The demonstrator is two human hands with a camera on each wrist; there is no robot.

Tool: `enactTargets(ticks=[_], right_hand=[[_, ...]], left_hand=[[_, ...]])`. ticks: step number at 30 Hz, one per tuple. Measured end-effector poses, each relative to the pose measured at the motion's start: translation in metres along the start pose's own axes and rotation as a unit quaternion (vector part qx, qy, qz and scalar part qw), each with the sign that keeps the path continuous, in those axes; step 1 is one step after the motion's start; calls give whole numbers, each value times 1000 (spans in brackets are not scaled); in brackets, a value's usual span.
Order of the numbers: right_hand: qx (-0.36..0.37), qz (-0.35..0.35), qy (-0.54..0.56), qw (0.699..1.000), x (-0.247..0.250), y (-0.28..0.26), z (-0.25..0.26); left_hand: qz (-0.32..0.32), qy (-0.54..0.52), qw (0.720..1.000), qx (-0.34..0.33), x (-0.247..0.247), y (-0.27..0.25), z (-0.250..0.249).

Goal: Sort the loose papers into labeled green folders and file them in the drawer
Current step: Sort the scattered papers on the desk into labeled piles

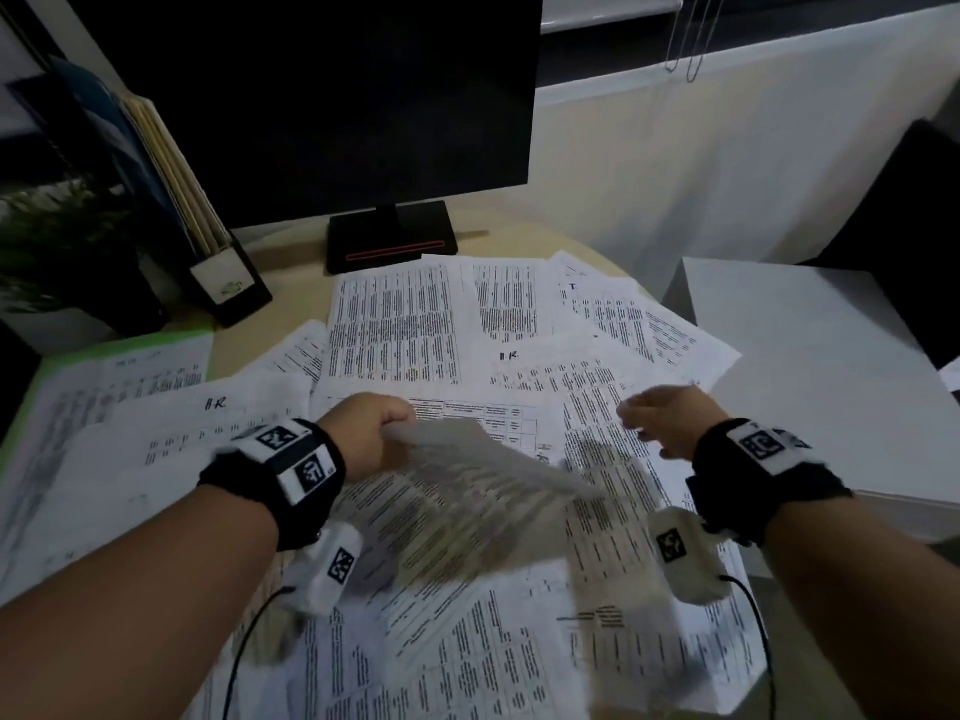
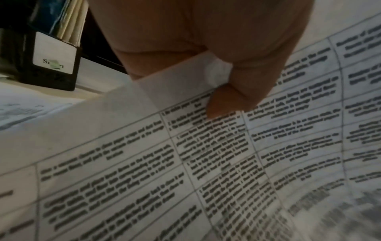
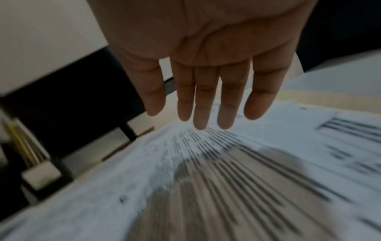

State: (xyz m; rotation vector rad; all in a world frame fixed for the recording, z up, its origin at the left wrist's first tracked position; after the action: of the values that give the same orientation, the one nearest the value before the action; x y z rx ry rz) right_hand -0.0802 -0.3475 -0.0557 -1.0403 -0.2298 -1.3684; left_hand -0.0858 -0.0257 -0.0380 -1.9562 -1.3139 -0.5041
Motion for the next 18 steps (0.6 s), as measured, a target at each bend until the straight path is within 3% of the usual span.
enactTargets(ticks=[3,5,8,14,18], right_hand=[[-7,25,-208,978,-18,-5,-8],[-28,60,-200,978,-29,-5,-19],[-56,74,-105,990,-37,-5,-27],[10,95,-291,952,-53,-8,-18],[11,89,-303,949,-58,2,-22]], left_hand=[[16,104,994,-16,-18,-4,-2],[43,140,989,-27,-31,-7,-4],[79,218,972,-29,-46,0,-3],[28,346,938,-29,-59,56,-11],[69,384,920,-11,-56,84,-8]])
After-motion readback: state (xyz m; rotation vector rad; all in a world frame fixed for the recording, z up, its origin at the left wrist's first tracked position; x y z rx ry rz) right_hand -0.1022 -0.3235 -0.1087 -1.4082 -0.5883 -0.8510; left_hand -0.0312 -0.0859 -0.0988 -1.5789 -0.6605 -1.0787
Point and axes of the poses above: each hand's wrist, its own y-axis towards the middle knuckle, its own x-axis out of the back of the hand, z = x × y, the point moved 2 cm from there along y, towards the middle knuckle, and after that the axes turned 9 degrees about -y, right-handed, at the moved point
